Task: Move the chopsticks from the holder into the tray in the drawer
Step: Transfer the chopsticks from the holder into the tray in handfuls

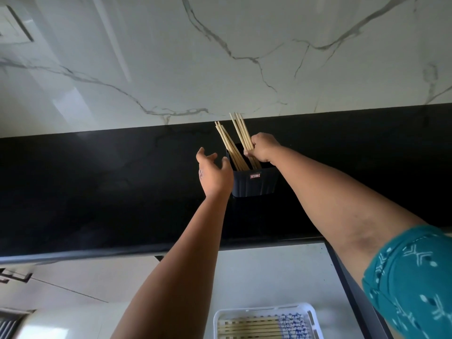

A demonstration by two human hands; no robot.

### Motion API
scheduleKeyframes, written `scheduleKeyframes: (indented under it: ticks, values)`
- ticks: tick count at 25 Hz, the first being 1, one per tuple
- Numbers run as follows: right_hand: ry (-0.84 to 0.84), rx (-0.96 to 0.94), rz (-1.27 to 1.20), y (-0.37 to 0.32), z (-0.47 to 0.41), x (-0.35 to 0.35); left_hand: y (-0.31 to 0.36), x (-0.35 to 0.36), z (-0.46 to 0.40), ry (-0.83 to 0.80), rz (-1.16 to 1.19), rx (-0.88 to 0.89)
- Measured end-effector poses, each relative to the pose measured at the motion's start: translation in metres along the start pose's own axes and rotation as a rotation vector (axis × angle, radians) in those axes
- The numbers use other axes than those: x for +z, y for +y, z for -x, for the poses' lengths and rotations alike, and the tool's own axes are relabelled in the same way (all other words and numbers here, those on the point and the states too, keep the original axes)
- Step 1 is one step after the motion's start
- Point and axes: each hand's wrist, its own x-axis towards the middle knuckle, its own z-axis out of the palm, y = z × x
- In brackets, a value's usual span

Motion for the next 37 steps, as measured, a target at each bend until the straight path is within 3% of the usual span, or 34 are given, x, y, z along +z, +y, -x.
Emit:
scheduleKeyframes:
  ticks: [3,8,10,12,13,15,18,20,23,26,28,30,32,34,37]
  values:
    - [0.188,-0.05,-0.276,-0.006,0.015,-0.019,0.008,-0.008,0.008,0.009,0.031,-0.003]
    - [0.589,-0.227,-0.444,-0.034,0.083,-0.076,0.022,-0.026,0.046,0.046,0.185,-0.028]
    - [0.606,-0.273,-0.654,-0.032,0.127,-0.086,0.019,-0.034,0.073,0.047,0.215,0.021]
    - [0.511,-0.238,-0.829,-0.025,0.174,-0.073,0.012,-0.041,0.106,0.037,0.196,0.137]
    - [0.445,-0.179,-0.805,-0.021,0.197,-0.058,0.008,-0.043,0.124,0.008,0.18,0.188]
    - [0.321,-0.049,-0.525,-0.009,0.23,-0.012,-0.005,-0.036,0.157,-0.109,0.204,0.165]
    - [0.067,0.044,-0.095,0.005,0.278,0.058,-0.036,-0.02,0.205,-0.314,0.309,-0.205]
    - [-0.068,-0.026,0.187,0.013,0.304,0.096,-0.067,-0.015,0.217,-0.287,0.271,-0.518]
    - [-0.147,-0.116,0.451,0.016,0.343,0.135,-0.102,-0.025,0.22,-0.209,0.294,-0.83]
    - [-0.064,-0.223,0.536,0.029,0.362,0.157,-0.128,-0.033,0.226,-0.236,0.398,-0.845]
    - [-0.014,-0.243,0.478,0.051,0.359,0.166,-0.142,-0.041,0.231,-0.231,0.6,-0.86]
    - [-0.033,-0.068,0.431,0.081,0.361,0.174,-0.154,-0.054,0.226,-0.169,0.779,-0.872]
    - [0.04,0.181,0.235,0.109,0.364,0.173,-0.166,-0.068,0.218,-0.141,0.858,-0.878]
    - [0.052,0.442,-0.139,0.13,0.364,0.174,-0.176,-0.077,0.217,-0.132,0.884,-0.889]
    - [-0.086,0.74,-0.694,0.129,0.359,0.176,-0.188,-0.071,0.231,-0.142,0.888,-0.919]
